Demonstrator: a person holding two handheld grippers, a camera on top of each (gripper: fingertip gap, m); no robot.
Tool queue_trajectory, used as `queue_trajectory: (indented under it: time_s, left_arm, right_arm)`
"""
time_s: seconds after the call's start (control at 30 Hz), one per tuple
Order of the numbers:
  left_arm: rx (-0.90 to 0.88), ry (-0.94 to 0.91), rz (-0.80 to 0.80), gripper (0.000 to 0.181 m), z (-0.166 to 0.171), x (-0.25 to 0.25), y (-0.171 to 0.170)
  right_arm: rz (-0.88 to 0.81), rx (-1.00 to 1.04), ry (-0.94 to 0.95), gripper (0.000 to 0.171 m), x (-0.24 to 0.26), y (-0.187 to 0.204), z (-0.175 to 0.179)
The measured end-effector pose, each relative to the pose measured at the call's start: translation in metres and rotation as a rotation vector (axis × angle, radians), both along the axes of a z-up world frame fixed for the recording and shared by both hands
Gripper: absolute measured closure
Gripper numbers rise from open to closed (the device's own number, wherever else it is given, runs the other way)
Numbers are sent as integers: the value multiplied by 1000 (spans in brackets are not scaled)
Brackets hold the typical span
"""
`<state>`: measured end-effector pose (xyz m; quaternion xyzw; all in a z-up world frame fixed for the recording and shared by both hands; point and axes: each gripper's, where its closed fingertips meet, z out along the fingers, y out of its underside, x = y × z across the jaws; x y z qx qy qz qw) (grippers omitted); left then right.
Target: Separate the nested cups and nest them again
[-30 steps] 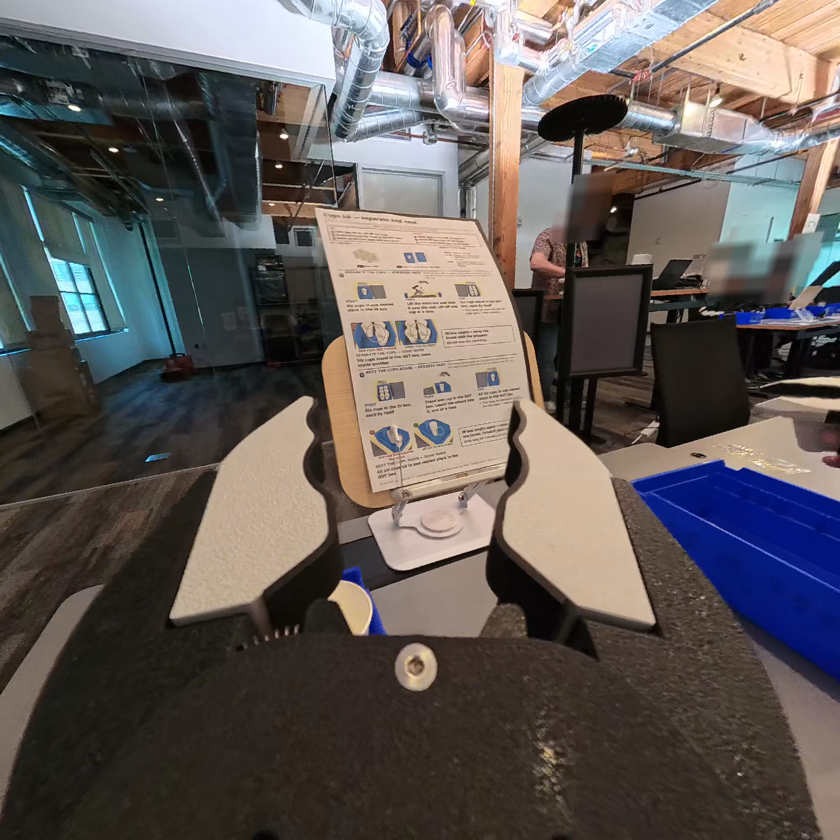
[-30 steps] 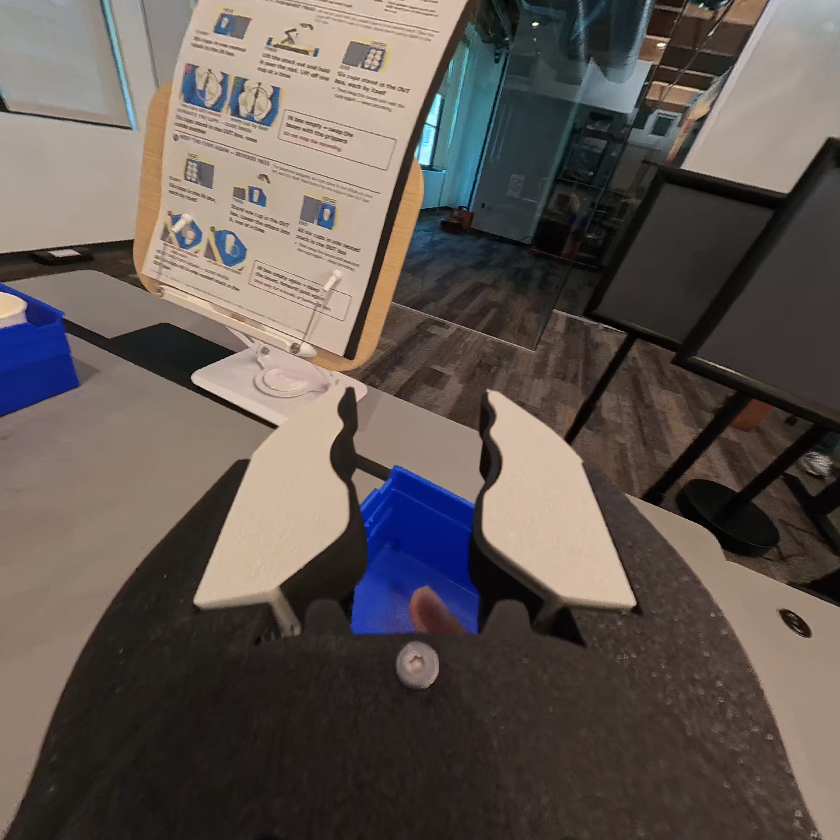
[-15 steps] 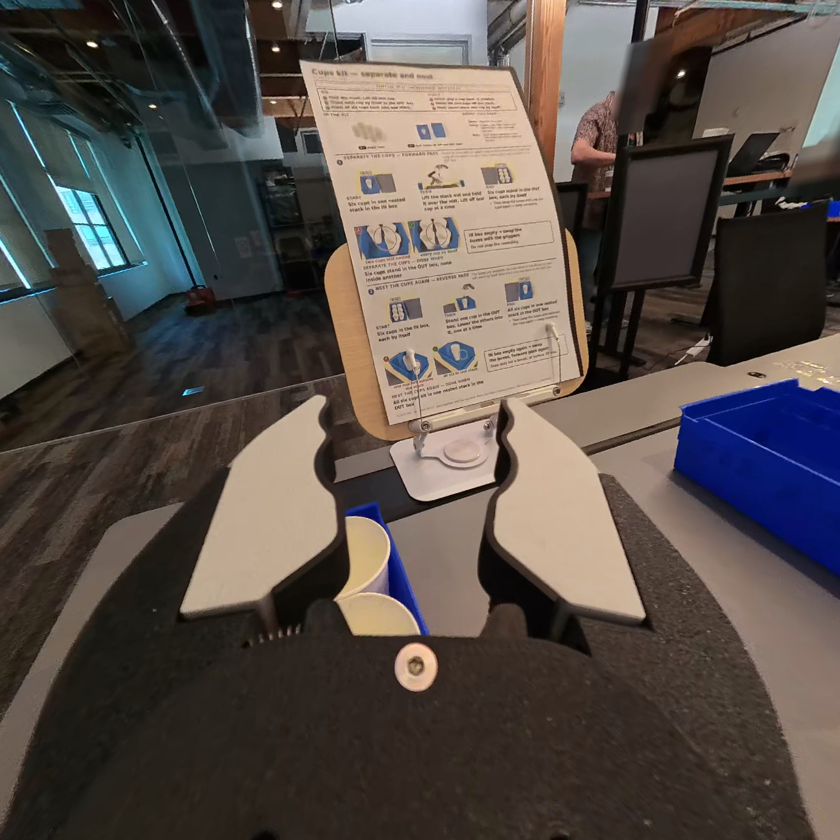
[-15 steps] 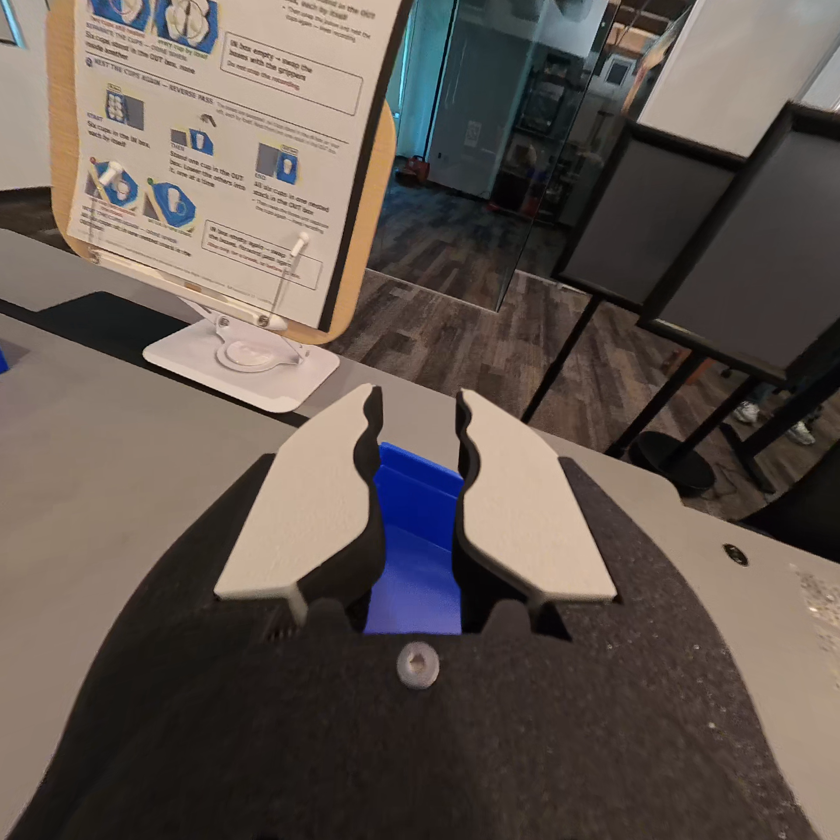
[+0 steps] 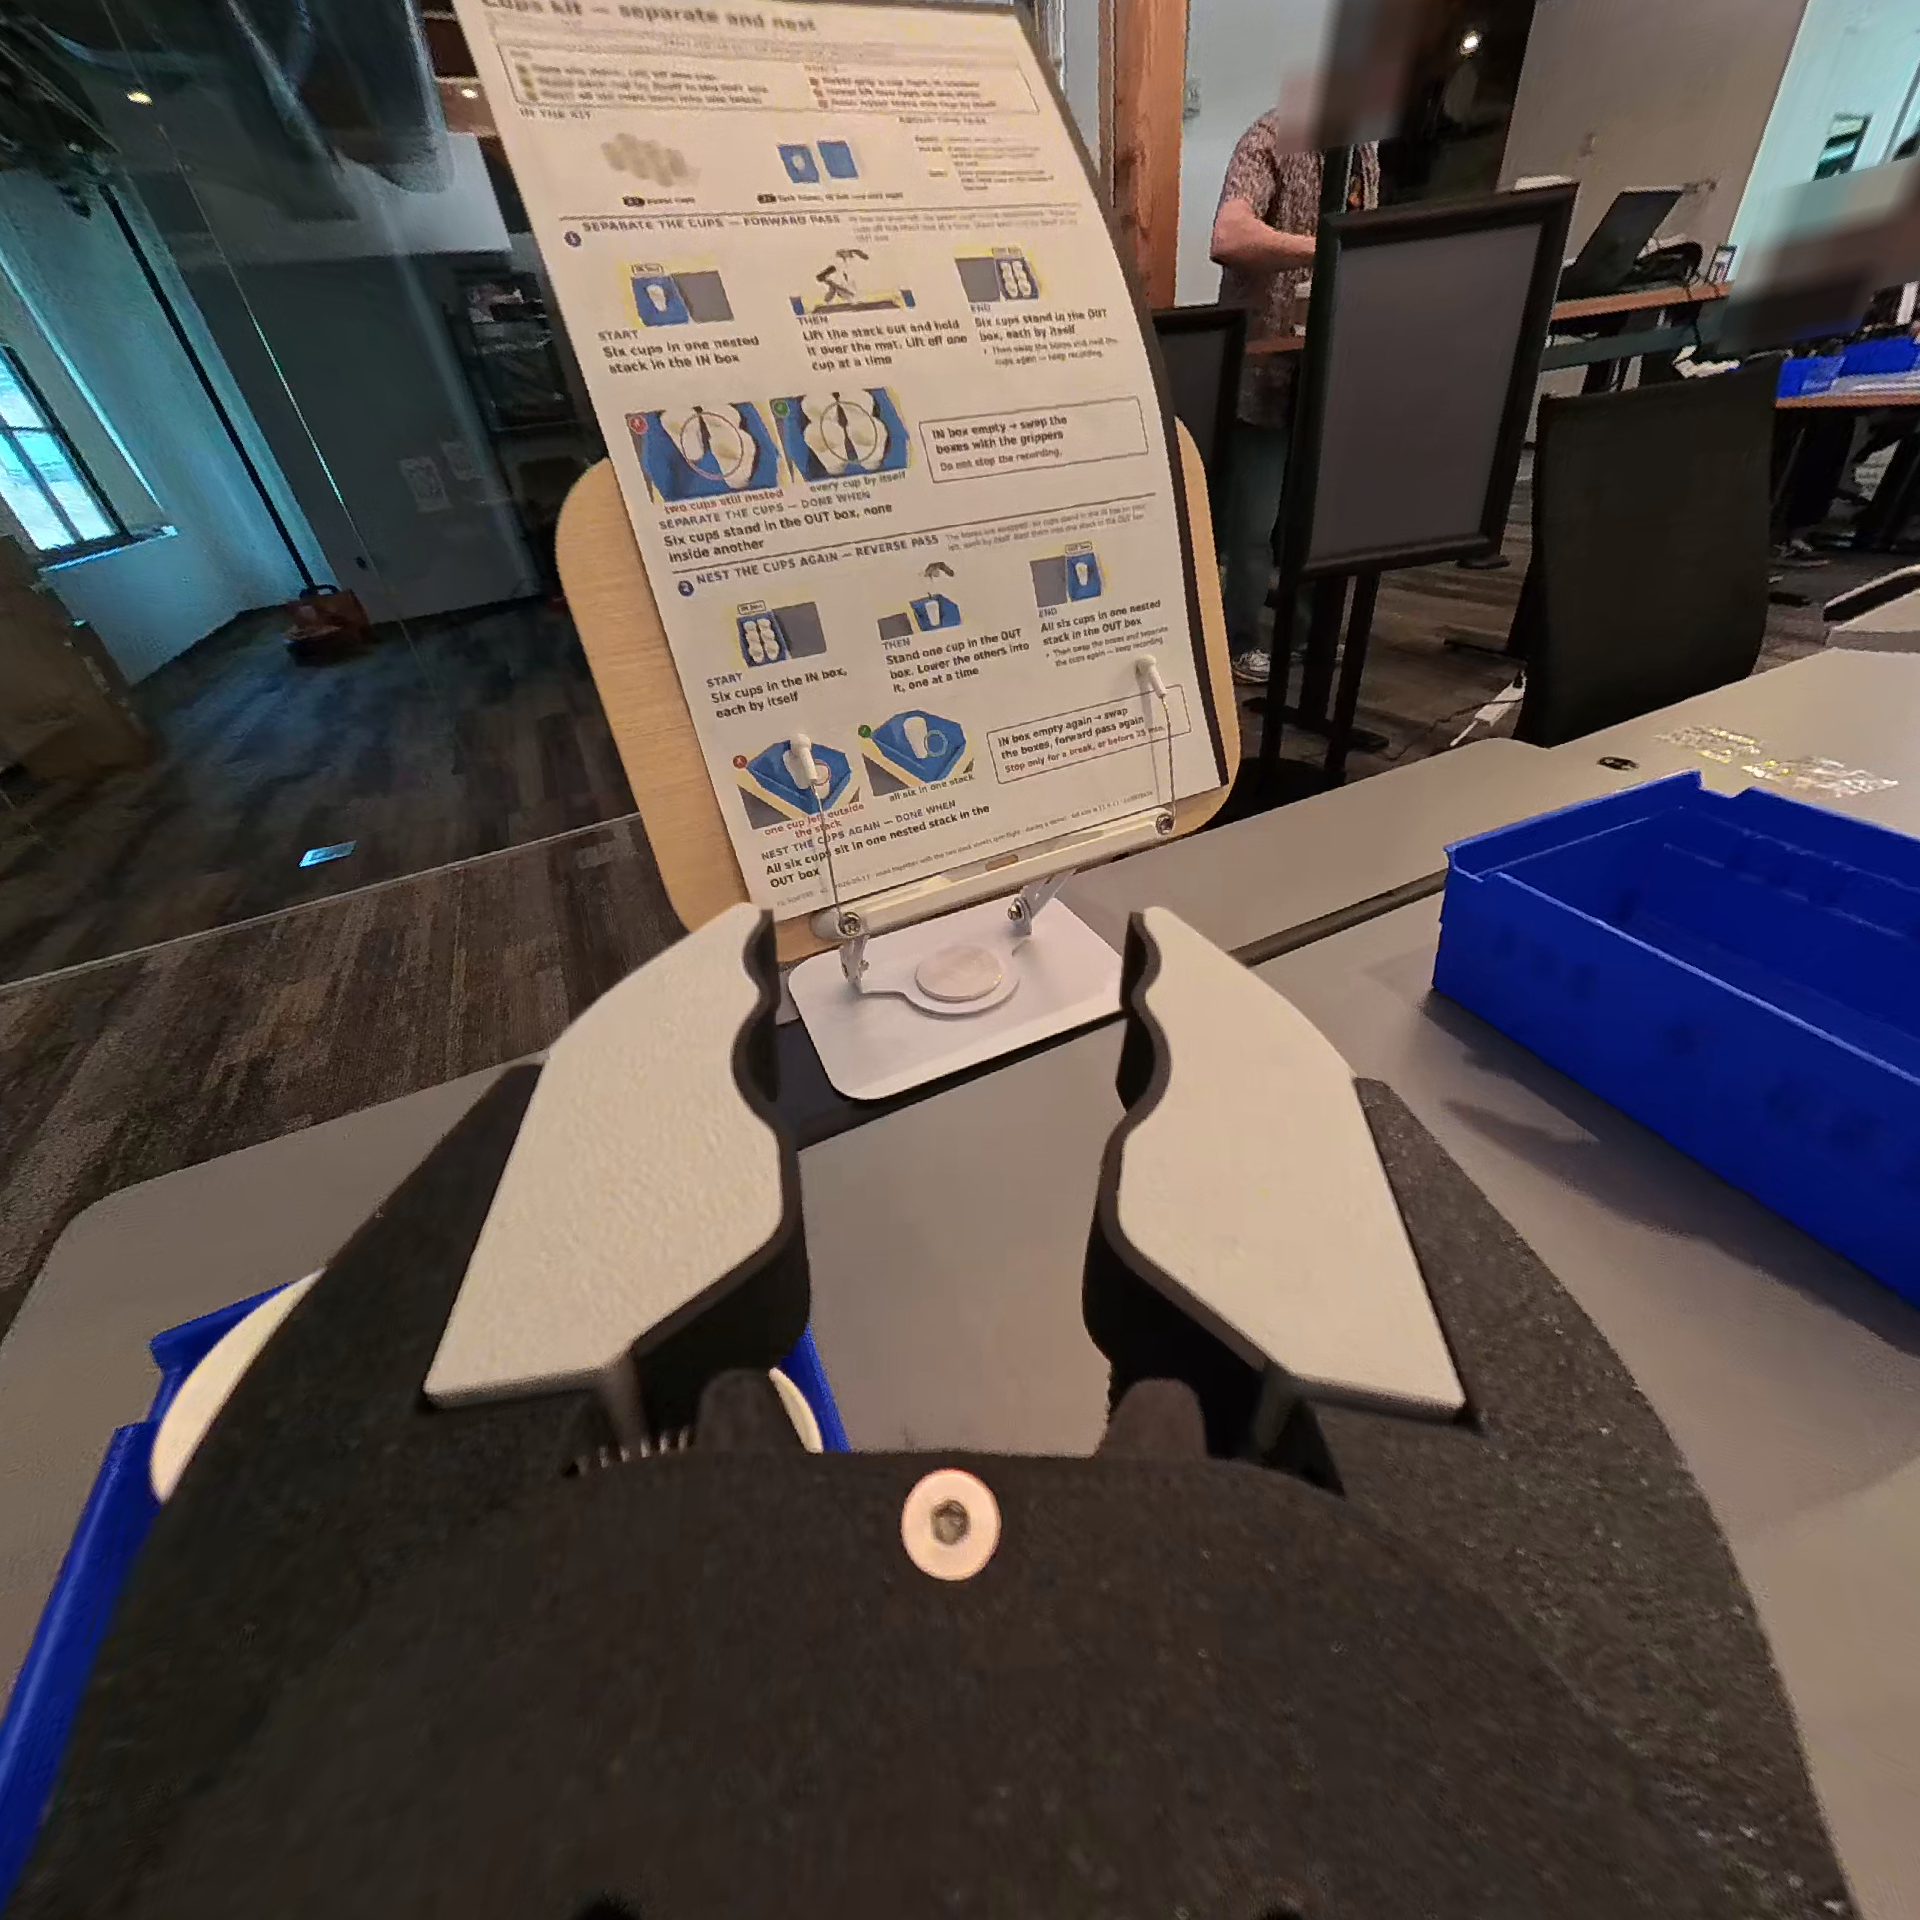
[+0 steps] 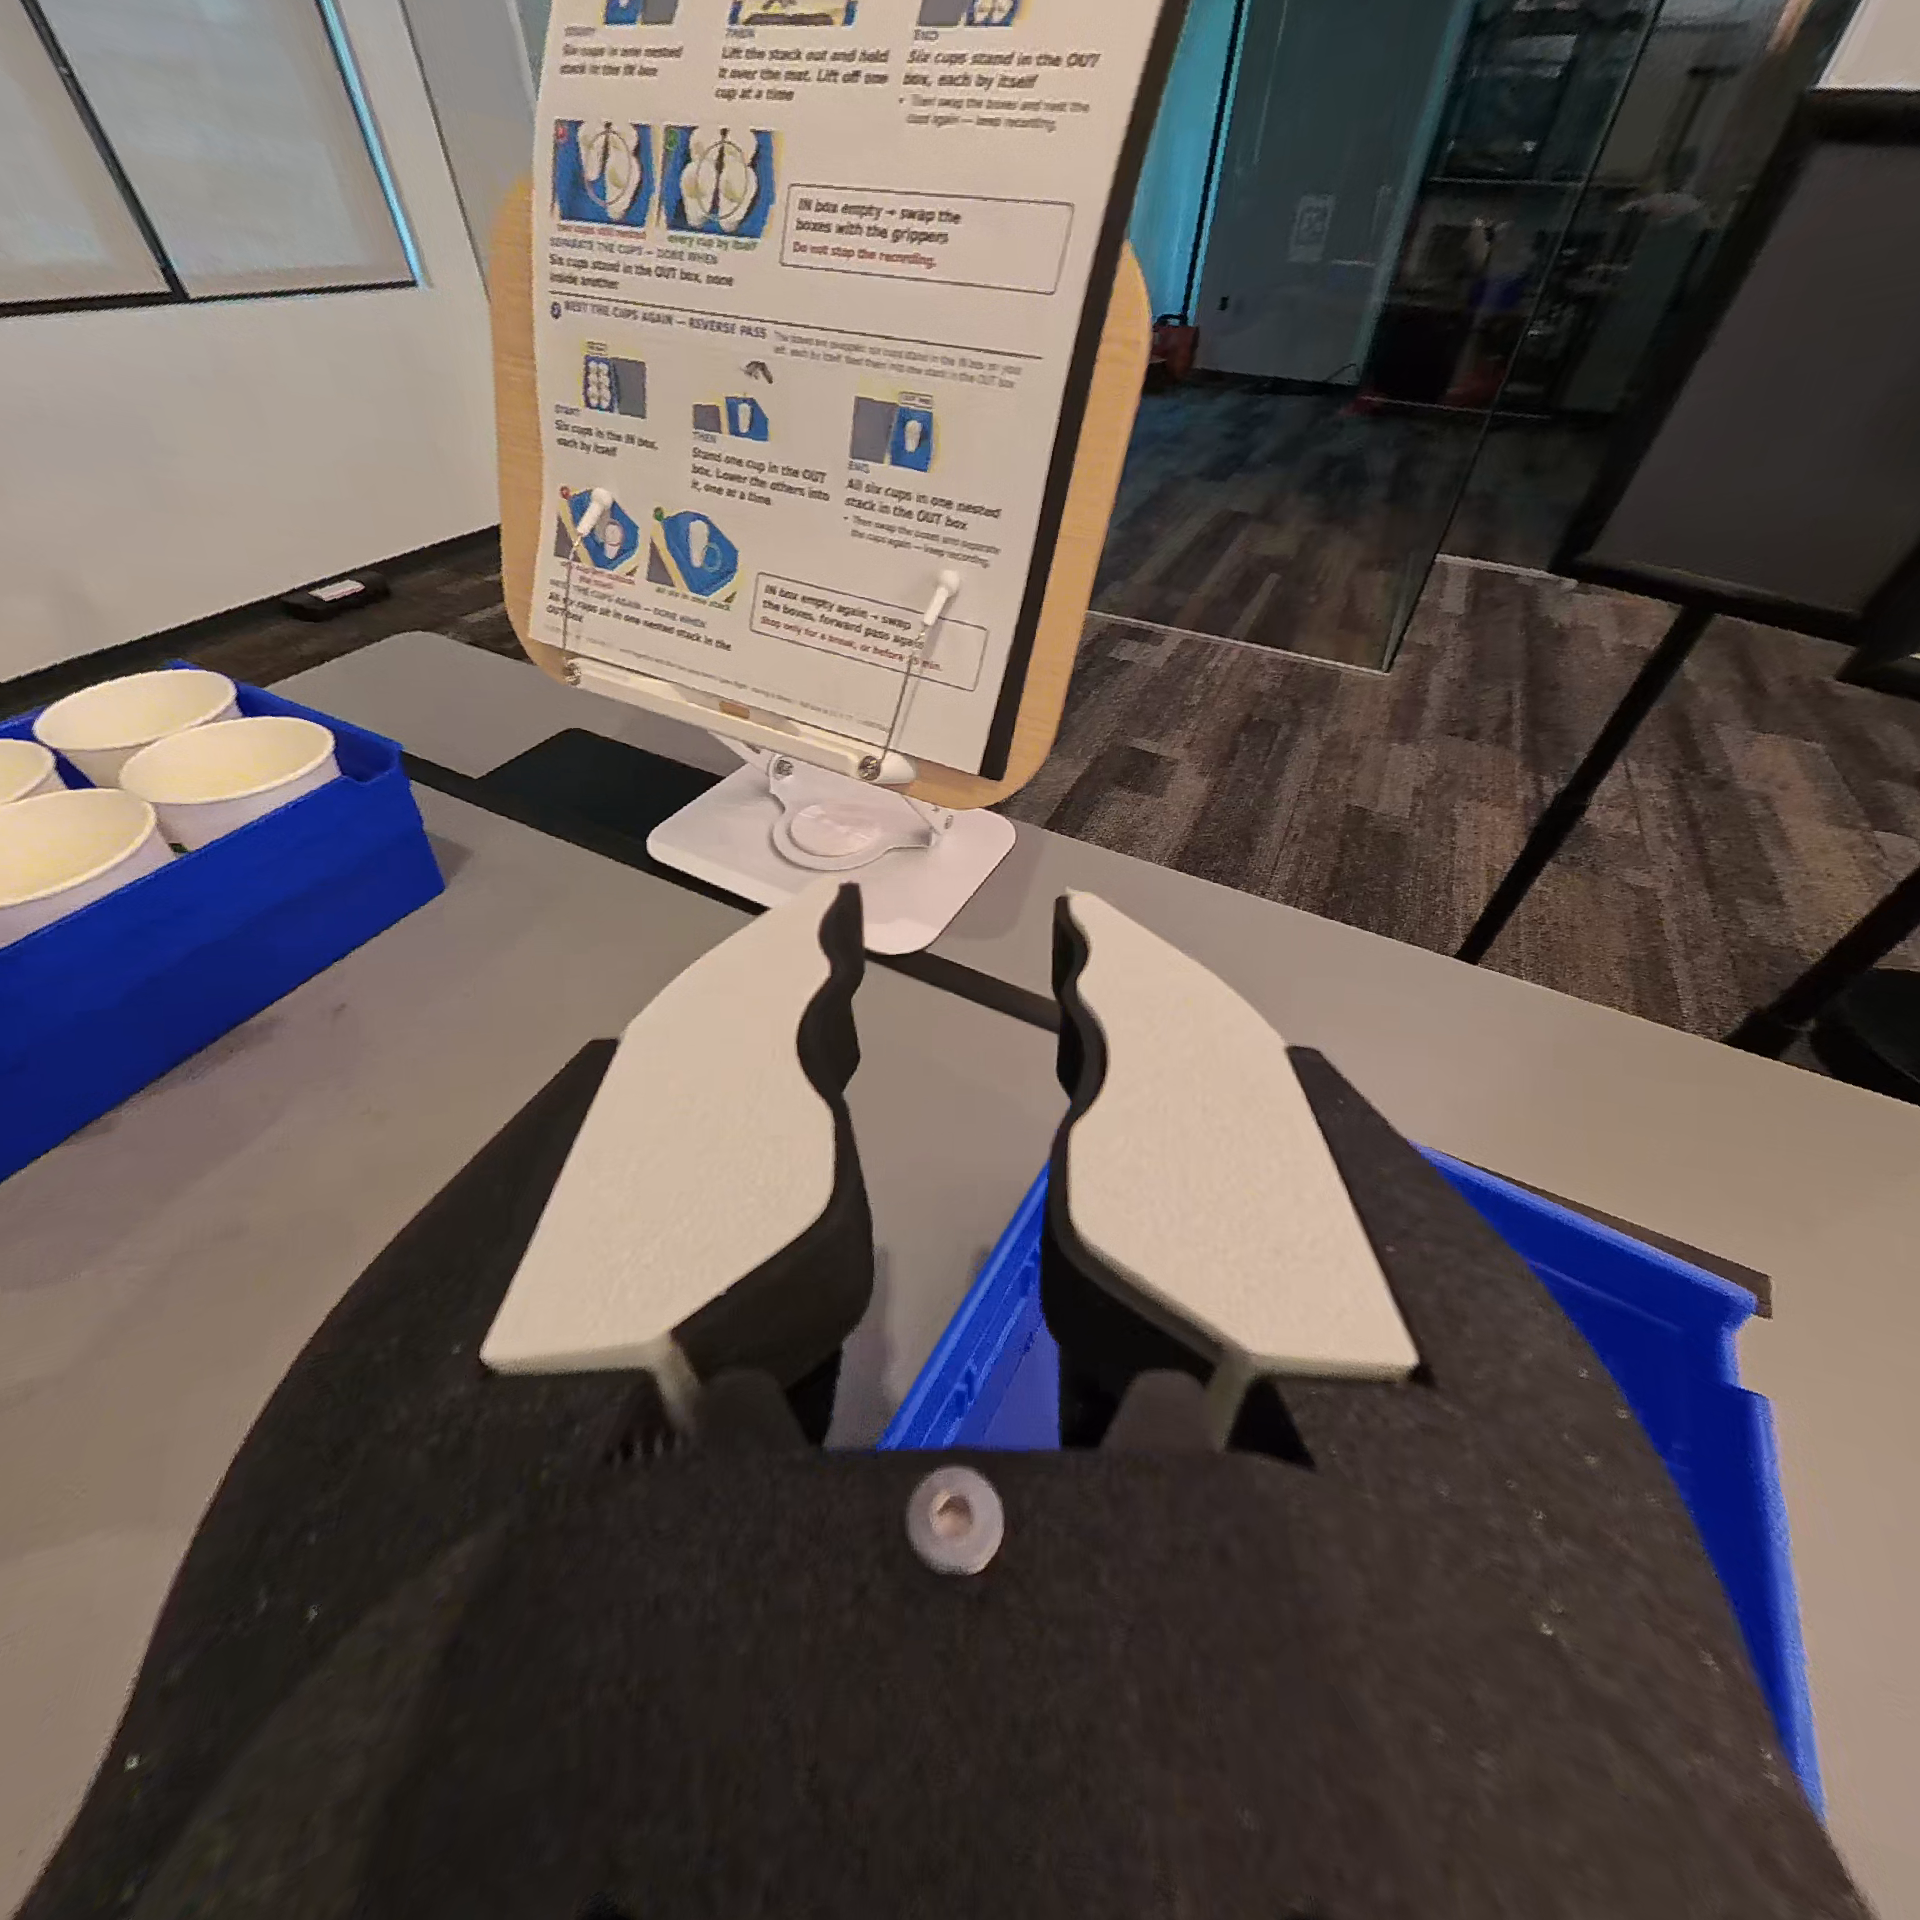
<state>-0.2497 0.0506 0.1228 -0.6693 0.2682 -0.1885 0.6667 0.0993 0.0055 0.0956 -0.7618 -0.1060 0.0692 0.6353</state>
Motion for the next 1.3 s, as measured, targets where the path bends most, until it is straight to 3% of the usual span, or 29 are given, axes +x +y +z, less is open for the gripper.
queue_trajectory:
  time_s: [0.37,0.87,1.3]
  left_arm:
    - [-77,-13,-111,122,-19,36,-11]
    - [-47,54,43,109,-46,54,-2]
    - [-88,53,46,101,-59,59,2]
  right_arm:
    - [83,-48,-54,137,-25,3,-12]
    - [160,-72,-163,130,-80,12,-36]
    - [231,-124,-262,122,-135,18,-76]
